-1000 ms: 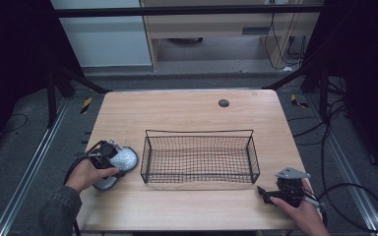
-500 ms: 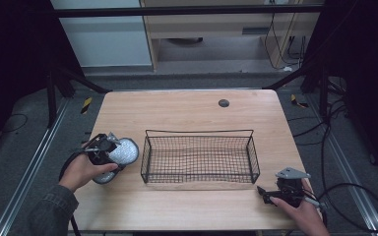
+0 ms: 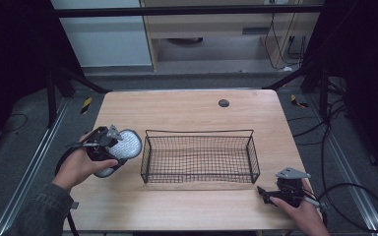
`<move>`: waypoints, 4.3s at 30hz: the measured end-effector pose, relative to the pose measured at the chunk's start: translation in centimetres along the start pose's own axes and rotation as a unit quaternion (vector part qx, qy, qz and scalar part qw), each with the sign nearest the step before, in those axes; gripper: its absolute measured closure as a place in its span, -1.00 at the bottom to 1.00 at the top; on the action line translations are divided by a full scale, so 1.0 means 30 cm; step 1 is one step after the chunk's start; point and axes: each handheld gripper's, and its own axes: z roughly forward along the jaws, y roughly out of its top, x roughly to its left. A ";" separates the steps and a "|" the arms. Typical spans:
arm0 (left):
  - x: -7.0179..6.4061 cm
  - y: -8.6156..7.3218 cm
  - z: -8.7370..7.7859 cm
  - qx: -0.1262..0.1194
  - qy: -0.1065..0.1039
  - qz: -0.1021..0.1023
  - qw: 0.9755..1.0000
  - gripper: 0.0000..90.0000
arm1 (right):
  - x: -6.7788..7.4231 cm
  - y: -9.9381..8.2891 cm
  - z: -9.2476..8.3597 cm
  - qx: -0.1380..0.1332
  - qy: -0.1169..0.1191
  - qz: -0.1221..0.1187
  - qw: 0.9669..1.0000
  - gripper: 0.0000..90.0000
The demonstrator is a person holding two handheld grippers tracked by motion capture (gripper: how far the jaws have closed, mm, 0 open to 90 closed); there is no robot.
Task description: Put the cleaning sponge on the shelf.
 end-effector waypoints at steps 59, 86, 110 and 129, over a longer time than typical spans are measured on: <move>-0.256 0.405 0.028 -0.025 -0.039 0.149 0.988 -0.76 | -0.003 -0.001 -0.001 0.001 0.001 -0.003 1.000 -0.99; -0.286 0.448 0.090 -0.023 -0.052 0.162 0.985 -0.76 | -0.003 -0.001 -0.001 0.001 0.002 -0.004 1.000 -0.99; -0.313 0.467 0.129 -0.015 -0.057 0.178 0.982 -0.77 | -0.003 0.000 -0.001 0.001 0.002 -0.004 1.000 -0.99; -0.303 0.452 0.177 -0.028 -0.067 0.161 0.984 -0.94 | -0.003 0.000 -0.001 0.001 0.002 -0.004 1.000 -0.99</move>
